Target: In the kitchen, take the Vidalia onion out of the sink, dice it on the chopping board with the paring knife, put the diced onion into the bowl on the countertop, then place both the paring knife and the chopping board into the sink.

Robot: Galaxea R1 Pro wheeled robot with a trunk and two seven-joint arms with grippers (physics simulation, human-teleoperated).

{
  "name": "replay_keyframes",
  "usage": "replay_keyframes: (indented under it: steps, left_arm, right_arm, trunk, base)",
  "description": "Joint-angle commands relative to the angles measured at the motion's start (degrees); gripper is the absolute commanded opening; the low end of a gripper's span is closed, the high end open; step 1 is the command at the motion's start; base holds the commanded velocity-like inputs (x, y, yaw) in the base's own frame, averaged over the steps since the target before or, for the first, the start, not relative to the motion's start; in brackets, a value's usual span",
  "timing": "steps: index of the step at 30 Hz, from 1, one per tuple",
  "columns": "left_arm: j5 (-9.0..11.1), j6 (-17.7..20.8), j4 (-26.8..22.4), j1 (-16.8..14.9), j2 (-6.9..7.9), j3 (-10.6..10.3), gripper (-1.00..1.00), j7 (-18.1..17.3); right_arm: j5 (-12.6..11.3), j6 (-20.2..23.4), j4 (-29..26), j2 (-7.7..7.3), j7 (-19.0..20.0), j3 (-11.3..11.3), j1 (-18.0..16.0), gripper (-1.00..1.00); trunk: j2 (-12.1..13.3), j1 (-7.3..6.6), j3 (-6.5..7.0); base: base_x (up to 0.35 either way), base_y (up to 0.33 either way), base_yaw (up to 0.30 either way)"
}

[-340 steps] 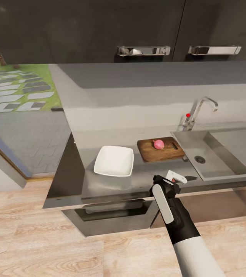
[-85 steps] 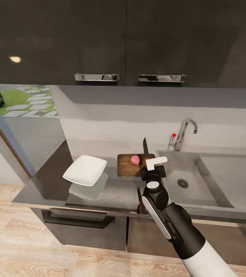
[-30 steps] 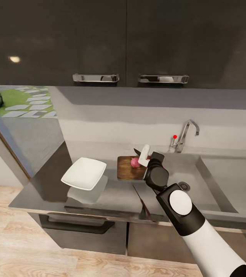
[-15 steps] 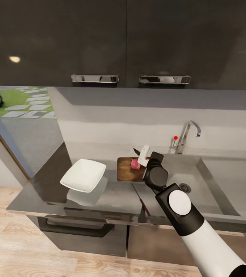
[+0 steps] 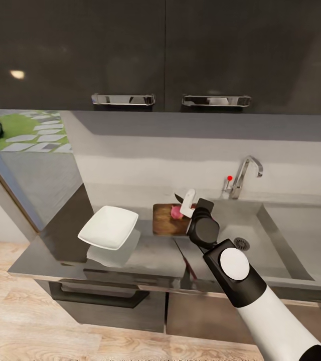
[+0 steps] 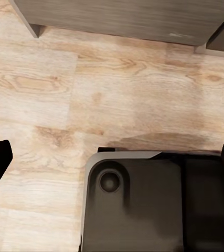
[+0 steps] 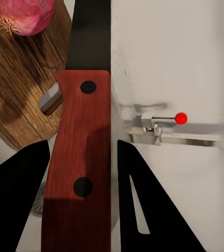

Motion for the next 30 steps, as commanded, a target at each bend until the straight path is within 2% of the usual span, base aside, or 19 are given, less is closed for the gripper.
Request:
replay_keyframes:
  steps: [1, 30]
  left_arm:
    - [0.4, -0.1, -0.1, 0.0, 0.01, -0.1, 1.0, 0.2]
    - [0.4, -0.1, -0.1, 0.0, 0.03, -0.2, 1.0, 0.2]
  right_arm:
    - [0.6, 0.2, 0.1, 0.0, 0.6, 0.1, -0.1, -1.0]
    - [0.6, 0.1, 1.8, 0.04, 0.5, 0.1, -0.1, -1.0]
  trunk:
    - [-0.1, 0.03, -0.2]
    - [-0.1, 0.03, -2.87]
  base:
    - [0.0, 0.0, 0.0]
    - [0.0, 0.0, 0.0]
